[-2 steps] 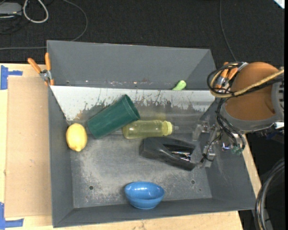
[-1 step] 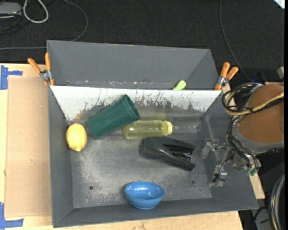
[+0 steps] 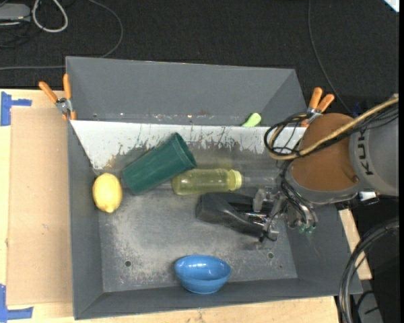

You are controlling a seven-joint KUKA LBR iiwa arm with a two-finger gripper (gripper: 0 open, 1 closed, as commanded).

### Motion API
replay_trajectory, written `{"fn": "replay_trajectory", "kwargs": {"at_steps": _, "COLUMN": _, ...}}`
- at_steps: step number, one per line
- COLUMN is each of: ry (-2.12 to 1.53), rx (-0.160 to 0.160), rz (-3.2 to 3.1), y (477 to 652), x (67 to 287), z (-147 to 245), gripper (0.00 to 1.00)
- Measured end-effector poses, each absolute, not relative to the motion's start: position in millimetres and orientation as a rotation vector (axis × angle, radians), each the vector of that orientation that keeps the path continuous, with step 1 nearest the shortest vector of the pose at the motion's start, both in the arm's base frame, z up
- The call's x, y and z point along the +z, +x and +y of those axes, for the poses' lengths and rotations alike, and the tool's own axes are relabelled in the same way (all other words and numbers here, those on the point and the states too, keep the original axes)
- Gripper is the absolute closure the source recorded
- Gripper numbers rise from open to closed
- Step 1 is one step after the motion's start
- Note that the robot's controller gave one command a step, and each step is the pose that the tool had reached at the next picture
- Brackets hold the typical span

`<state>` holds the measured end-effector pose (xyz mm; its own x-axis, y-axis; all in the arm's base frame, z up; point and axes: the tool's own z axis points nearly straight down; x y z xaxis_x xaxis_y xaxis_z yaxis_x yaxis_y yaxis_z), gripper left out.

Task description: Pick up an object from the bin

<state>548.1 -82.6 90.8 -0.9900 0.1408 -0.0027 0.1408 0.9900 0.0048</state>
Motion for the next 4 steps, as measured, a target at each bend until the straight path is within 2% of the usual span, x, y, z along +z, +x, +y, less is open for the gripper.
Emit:
{"fn": "replay_trajectory", "kwargs": {"at_steps": 1, "ry": -0.026, "rx": -0.005, "rz": 3.136, "y": 507.6, "x": 69.9, "z": -114.5, "gripper": 0.0}}
{"fn": "replay_trajectory", "kwargs": {"at_steps": 2, "ry": 0.004, "rx": -0.002, "rz": 3.139, "y": 510.6, "x": 72.5, "z": -111.6, "gripper": 0.0}}
{"fn": "replay_trajectory", "kwargs": {"at_steps": 3, "ry": 0.014, "rx": -0.007, "rz": 3.123, "y": 540.4, "x": 73.9, "z": -52.6, "gripper": 1.0}}
{"fn": "replay_trajectory", "kwargs": {"at_steps": 4, "ry": 0.013, "rx": -0.007, "rz": 3.123, "y": 540.4, "x": 73.9, "z": -52.6, "gripper": 1.0}}
